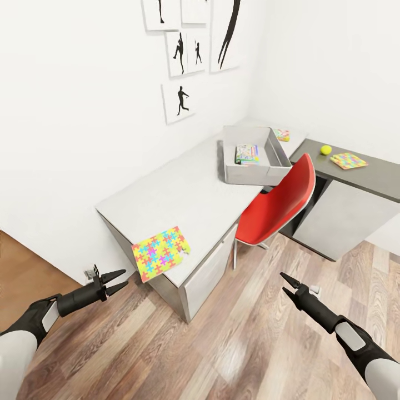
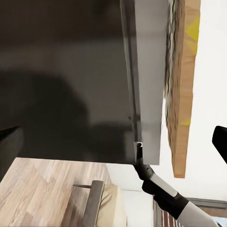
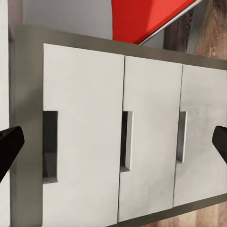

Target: Put all the toys in the child's room - the three board games (two on the bed and one on the table), the two jigsaw puzzles on the table, and the tennis ball on the table - inside the toy box on the table in the child's room.

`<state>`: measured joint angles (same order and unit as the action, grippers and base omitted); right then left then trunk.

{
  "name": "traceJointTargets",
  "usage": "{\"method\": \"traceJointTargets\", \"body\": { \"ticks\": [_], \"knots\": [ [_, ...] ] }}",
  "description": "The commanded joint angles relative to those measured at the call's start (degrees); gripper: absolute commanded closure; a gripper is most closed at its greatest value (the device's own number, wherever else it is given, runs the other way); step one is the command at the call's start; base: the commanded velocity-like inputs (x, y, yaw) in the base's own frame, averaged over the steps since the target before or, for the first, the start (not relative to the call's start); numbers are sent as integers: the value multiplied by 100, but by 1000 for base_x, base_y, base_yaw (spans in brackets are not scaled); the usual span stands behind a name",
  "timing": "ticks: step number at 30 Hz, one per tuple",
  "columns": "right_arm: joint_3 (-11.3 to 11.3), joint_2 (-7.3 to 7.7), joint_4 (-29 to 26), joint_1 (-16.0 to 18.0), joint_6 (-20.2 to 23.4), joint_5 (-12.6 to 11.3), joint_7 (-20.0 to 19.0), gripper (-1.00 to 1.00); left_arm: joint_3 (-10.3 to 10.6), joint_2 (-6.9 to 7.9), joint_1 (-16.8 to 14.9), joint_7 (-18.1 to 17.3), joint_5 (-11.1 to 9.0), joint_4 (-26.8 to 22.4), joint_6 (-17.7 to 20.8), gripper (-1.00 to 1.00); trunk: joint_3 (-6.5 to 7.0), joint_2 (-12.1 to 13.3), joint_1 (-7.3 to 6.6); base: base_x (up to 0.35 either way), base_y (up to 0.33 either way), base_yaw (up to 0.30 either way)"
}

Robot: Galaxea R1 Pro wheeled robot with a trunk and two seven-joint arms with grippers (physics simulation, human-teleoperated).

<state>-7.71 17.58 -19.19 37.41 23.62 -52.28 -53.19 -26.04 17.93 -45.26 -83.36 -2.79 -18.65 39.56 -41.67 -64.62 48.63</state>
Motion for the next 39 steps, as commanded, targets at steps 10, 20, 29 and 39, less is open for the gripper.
{"method": "traceJointTargets", "body": {
  "ticks": [10, 20, 29, 39],
  "knots": [
    [-4, -1, 3, 3, 46, -37, -7, -100, -10, 3, 0, -22, 1, 1, 67, -100, 176, 400, -220, 0, 0, 0],
    [-3, -9, 3, 3, 39, -37, -7, -100, -6, 0, -2, -22, 1, 1, 61, -100, 266, 600, -330, 0, 0, 0],
    [-4, -9, 11, 3, 37, -37, -7, -100, -6, 0, -2, -22, 3, 1, 60, -100, 302, 681, -374, 0, 0, 0],
    [-9, -8, 12, 3, 42, -37, -7, -100, -4, -3, -1, -21, 3, 1, 60, -100, 410, 921, -506, 0, 0, 0]
  ]
}}
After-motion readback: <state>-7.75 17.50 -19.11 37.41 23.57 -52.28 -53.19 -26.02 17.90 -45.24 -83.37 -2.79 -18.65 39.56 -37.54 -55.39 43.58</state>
